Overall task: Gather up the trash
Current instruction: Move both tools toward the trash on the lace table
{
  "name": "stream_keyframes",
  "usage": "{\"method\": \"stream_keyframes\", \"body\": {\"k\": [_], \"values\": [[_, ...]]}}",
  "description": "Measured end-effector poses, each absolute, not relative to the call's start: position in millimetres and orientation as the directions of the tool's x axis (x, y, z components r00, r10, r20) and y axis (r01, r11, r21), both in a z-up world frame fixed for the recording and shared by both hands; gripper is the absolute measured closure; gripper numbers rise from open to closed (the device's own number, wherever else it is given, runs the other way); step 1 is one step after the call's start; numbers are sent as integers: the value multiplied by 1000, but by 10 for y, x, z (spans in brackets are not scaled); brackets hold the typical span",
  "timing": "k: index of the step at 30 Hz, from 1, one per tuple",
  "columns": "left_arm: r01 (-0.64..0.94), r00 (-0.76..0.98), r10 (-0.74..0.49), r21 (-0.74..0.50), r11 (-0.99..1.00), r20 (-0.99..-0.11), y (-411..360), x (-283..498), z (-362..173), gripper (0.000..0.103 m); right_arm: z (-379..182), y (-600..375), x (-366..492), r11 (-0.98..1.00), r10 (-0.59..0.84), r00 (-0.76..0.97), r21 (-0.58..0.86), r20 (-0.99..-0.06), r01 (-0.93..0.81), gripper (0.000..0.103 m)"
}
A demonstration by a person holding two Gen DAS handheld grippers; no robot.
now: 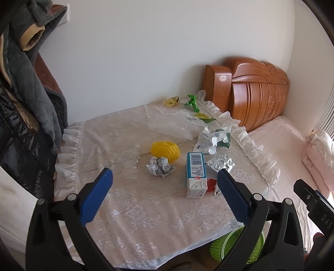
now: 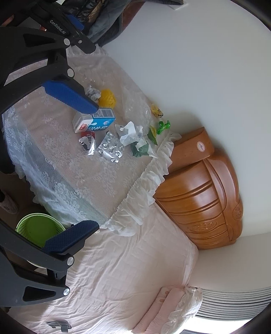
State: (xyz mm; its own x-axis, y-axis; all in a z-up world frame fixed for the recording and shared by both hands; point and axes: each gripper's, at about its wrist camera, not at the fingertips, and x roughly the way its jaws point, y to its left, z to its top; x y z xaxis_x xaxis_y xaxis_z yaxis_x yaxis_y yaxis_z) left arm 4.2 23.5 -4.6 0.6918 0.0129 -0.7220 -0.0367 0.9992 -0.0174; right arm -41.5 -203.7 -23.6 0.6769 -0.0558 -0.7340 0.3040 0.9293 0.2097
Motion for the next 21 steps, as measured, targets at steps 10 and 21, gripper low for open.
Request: {"method": "stream_keyframes", "body": {"k": [10,21], "values": [[-53,679,22,-19,998,-734,282,49,-84,8,-257,-1982,-390,933,-52,673,205,-738,297,2],[-55,671,25,-16,998,-741,298,99,-130,8,-286,-1984,-374,933,-51,671,204,-740,297,2]]}}
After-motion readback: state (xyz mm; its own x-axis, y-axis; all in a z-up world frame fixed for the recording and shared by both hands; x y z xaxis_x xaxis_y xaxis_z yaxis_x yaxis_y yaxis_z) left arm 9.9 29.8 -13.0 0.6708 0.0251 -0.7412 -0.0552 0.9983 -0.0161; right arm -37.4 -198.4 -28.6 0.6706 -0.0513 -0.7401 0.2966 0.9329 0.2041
